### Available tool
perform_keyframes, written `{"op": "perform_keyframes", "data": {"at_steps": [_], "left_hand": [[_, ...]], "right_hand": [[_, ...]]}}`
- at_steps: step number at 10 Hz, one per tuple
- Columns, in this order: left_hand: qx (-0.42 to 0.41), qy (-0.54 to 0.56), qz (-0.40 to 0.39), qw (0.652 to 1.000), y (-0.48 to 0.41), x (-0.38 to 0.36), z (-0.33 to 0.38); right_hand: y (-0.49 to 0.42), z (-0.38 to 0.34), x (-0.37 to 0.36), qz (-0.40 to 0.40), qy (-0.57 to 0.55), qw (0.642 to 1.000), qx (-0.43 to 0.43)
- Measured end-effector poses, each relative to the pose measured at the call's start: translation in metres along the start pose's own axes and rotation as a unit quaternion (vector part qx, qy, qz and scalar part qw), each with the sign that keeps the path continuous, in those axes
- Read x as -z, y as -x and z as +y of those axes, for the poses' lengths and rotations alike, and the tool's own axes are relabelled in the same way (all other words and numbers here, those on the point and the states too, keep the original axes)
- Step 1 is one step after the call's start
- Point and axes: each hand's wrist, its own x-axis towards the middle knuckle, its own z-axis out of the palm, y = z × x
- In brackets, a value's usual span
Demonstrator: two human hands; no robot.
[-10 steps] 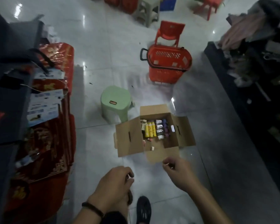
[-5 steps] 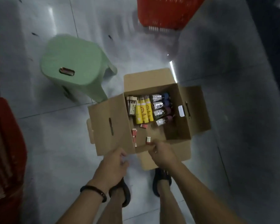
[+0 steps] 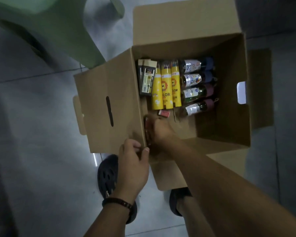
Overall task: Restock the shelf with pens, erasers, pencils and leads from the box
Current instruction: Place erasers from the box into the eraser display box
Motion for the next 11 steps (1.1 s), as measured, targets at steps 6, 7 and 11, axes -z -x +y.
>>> {"op": "perform_keyframes", "data": {"at_steps": [6,7,11], "left_hand": [[-0.021,-0.001,-0.026,0.999,-0.010,0.001,-0.004],[-0.010,0.012,-0.035,0.999,-0.011,0.006,-0.005],[0.052,0.383,-0.144,0.911,0.166,0.180,0.145]], "right_hand": [[-0.016,0.010,-0.025,0.068,-0.137,0.986,-0.060],[0.003,0.012,-0.006,0.092,-0.192,0.976,-0.048],[0.327,-0.172,0.183,0.031,-0.392,0.916,0.085]]}}
